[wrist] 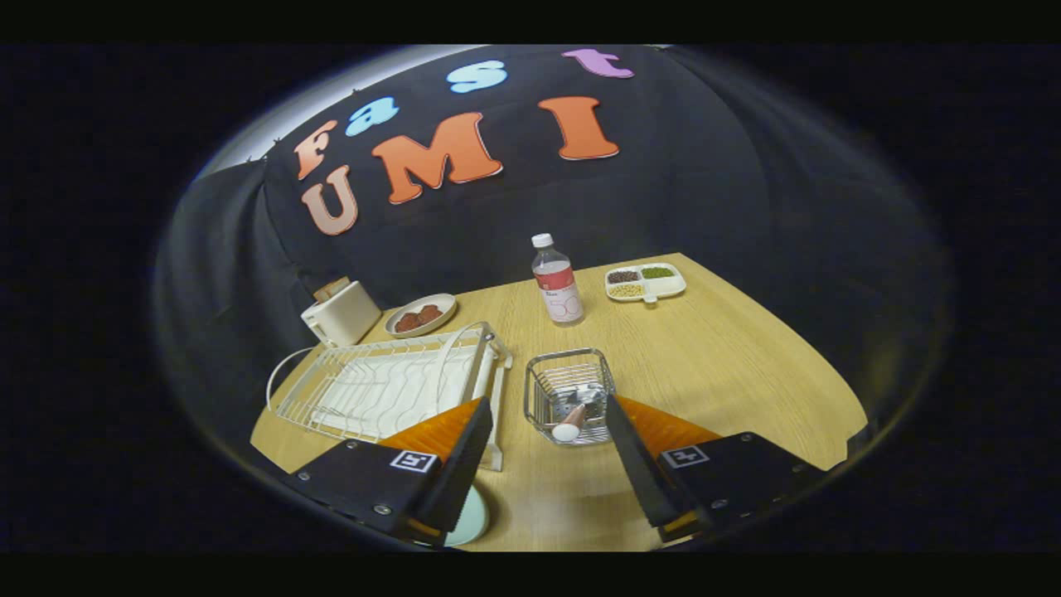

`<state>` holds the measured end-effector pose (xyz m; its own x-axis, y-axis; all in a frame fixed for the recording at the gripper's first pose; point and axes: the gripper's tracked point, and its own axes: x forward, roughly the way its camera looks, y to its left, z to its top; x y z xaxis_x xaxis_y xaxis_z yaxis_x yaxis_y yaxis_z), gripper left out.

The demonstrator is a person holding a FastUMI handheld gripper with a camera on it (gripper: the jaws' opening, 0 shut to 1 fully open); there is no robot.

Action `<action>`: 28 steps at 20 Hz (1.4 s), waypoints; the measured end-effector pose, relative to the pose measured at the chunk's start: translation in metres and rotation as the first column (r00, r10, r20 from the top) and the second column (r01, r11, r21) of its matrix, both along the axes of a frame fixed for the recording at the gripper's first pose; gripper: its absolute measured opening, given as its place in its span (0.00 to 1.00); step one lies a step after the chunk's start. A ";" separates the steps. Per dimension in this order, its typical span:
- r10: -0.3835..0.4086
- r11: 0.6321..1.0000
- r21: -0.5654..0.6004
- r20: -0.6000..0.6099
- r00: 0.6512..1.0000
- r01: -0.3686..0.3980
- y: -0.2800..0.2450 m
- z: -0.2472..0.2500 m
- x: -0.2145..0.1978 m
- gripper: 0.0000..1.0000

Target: Take the plate from the dish rack, then take the spoon from the basket and place it into the plate.

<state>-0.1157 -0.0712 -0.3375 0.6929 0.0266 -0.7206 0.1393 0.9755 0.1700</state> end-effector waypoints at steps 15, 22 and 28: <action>-0.004 0.992 -0.126 0.032 0.999 0.008 -0.012 0.005 0.015 0.12; 0.003 0.992 -0.129 0.102 0.995 0.011 -0.011 0.066 0.029 0.12; 0.030 0.992 -0.124 0.117 0.993 -0.015 -0.003 0.098 0.014 0.12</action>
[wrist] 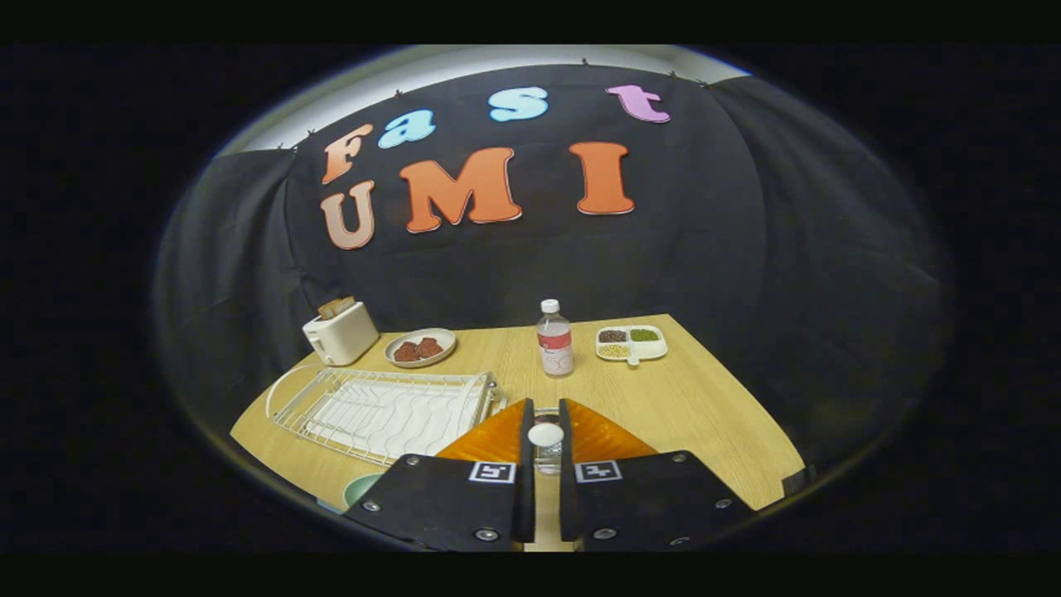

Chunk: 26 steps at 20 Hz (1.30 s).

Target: Take the plate from the dish rack, then take the spoon from the basket and place it into the plate.

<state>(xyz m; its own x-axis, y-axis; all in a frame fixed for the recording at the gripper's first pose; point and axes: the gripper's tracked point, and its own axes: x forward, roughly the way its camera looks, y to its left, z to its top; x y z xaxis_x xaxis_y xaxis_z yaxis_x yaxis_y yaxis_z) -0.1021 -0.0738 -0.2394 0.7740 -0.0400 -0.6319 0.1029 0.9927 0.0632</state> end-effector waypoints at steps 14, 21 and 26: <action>0.149 0.981 0.146 -0.114 0.982 -0.131 0.064 0.002 -0.086 0.12; 0.288 0.940 0.237 -0.157 0.945 -0.247 0.123 -0.023 -0.092 0.12; 0.373 0.904 0.288 -0.170 0.912 -0.316 0.159 -0.042 -0.091 0.12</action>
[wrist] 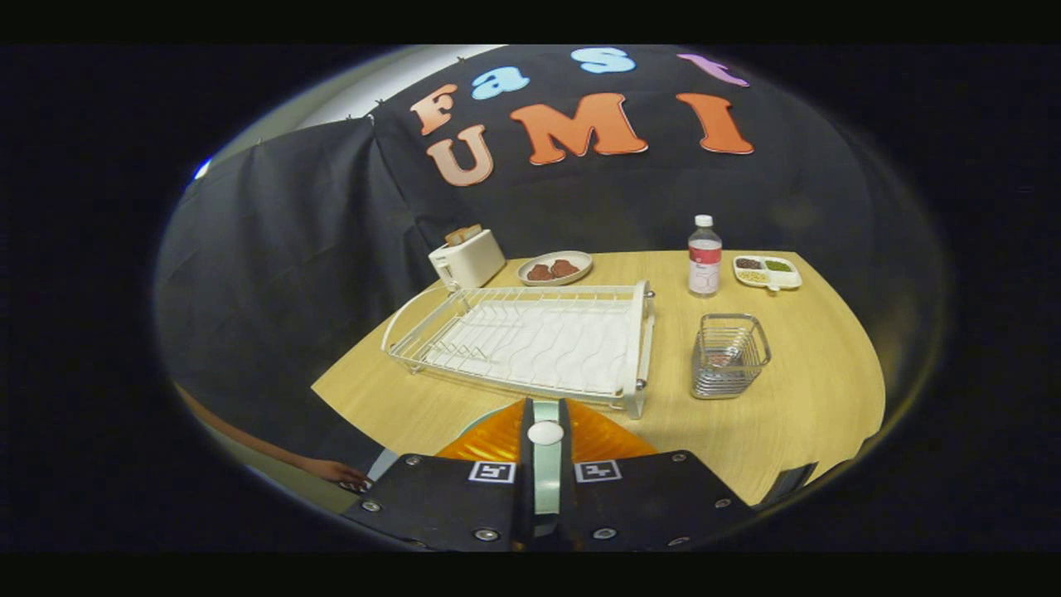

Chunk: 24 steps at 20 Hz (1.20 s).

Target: Take the plate from the dish rack, then take the spoon from the basket and place it into the plate.

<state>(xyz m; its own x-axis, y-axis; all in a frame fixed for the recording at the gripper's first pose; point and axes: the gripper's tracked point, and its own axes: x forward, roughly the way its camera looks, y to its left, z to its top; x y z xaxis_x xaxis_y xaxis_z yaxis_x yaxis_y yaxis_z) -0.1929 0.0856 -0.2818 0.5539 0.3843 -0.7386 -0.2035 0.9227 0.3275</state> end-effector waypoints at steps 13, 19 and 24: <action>0.079 0.997 0.001 -0.065 0.995 -0.079 0.023 -0.042 -0.006 0.16; -0.036 0.999 -0.028 -0.138 0.990 0.032 -0.012 -0.057 -0.012 0.22; -0.131 0.991 -0.043 -0.099 0.986 0.127 -0.037 -0.043 0.007 0.44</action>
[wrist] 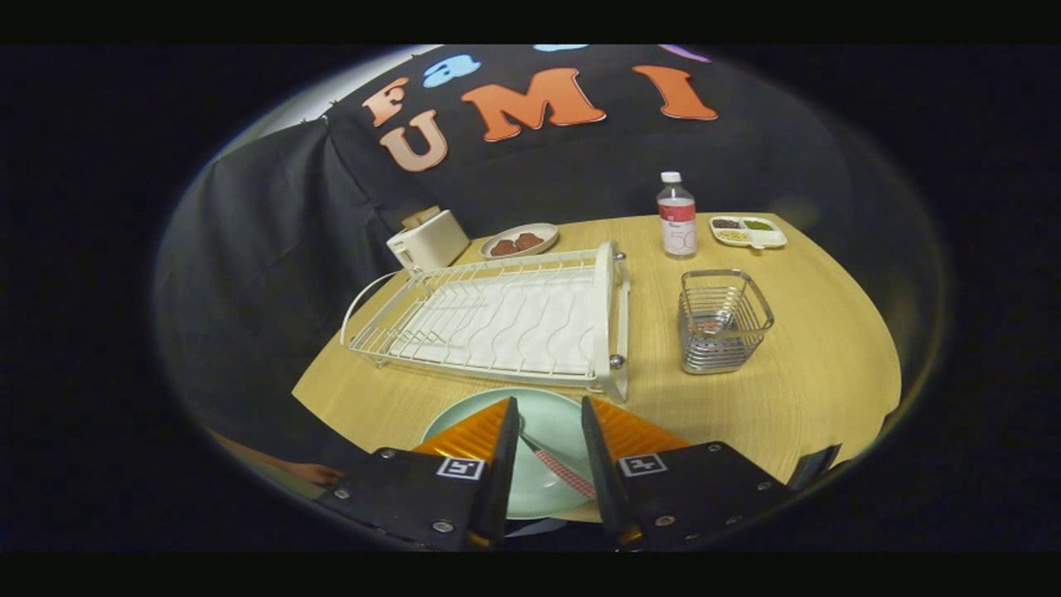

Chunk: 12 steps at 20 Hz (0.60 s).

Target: Take the plate from the dish rack, then take the spoon from the basket and place it into the plate.

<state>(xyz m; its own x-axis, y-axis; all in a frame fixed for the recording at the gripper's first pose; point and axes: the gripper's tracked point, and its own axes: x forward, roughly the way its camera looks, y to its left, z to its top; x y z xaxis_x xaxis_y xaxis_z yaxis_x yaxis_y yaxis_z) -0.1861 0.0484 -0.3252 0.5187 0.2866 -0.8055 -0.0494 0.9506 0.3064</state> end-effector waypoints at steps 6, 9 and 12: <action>-0.093 0.994 -0.046 0.197 0.976 0.104 -0.038 0.065 0.050 0.71; -0.111 0.985 -0.088 0.327 0.938 0.147 -0.058 0.107 0.078 0.86; -0.123 0.976 -0.108 0.434 0.892 0.187 -0.070 0.147 0.099 0.92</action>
